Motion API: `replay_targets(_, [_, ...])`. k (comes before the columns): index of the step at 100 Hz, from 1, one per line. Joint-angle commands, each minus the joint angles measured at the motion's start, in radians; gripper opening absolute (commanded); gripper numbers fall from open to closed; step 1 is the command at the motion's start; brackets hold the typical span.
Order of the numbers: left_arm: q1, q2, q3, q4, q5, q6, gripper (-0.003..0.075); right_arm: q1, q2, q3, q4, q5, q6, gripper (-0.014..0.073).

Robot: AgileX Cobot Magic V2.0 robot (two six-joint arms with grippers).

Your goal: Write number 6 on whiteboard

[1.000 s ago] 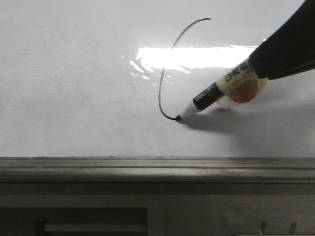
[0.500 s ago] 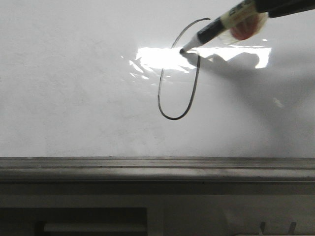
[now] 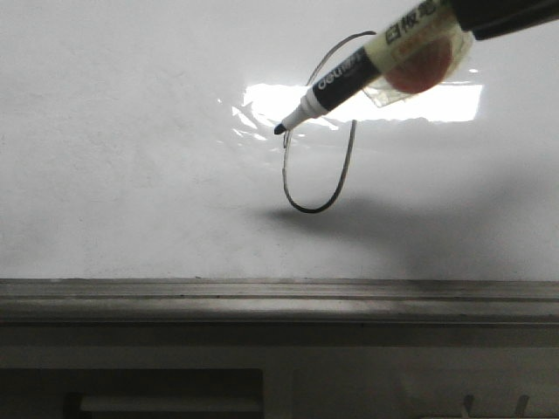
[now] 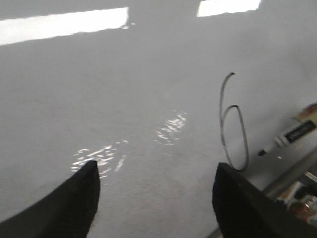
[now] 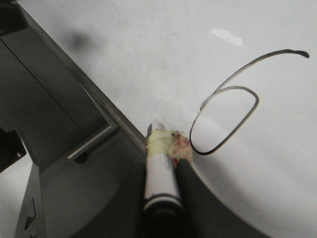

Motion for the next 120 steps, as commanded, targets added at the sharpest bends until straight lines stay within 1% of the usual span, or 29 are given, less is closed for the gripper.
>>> replay_targets(1, [-0.092, 0.055, -0.035, -0.107, -0.051, 0.105, 0.0440, -0.004, 0.018, -0.063, 0.026, 0.009, -0.013, -0.0045])
replay_targets(9, [-0.192, 0.123, -0.044, -0.140, -0.086, 0.163, 0.0440, -0.004, 0.052, -0.097, 0.026, 0.056, -0.013, -0.0045])
replay_targets(19, [-0.331, 0.209, -0.078, -0.125, -0.171, 0.165, 0.0438, -0.004, 0.088, -0.133, 0.026, 0.114, -0.013, -0.0045])
replay_targets(26, [-0.416, 0.266, -0.112, -0.085, -0.227, 0.165, 0.0438, -0.004, 0.104, -0.148, 0.026, 0.132, -0.013, -0.0045])
replay_targets(33, [-0.486, 0.321, -0.141, -0.037, -0.276, 0.165, 0.0438, -0.004, 0.109, -0.151, 0.026, 0.132, -0.013, -0.0045])
replay_targets(43, [-0.546, 0.391, -0.180, 0.001, -0.313, 0.165, 0.0438, -0.004, 0.109, -0.151, 0.026, 0.134, -0.013, -0.0045])
replay_targets(57, [-0.565, 0.472, -0.222, 0.015, -0.326, 0.165, 0.0432, -0.004, 0.109, -0.151, 0.026, 0.150, -0.013, -0.0045])
replay_targets(77, [-0.565, 0.540, -0.252, 0.027, -0.329, 0.165, 0.0360, -0.004, 0.109, -0.151, 0.026, 0.150, -0.013, -0.0045])
replay_targets(107, [-0.565, 0.576, -0.252, 0.047, -0.331, 0.165, 0.0290, -0.004, 0.109, -0.151, 0.027, 0.150, -0.013, -0.0045])
replay_targets(120, [-0.565, 0.594, -0.252, 0.049, -0.336, 0.165, 0.0223, -0.004, 0.109, -0.151, 0.027, 0.150, -0.013, -0.0045])
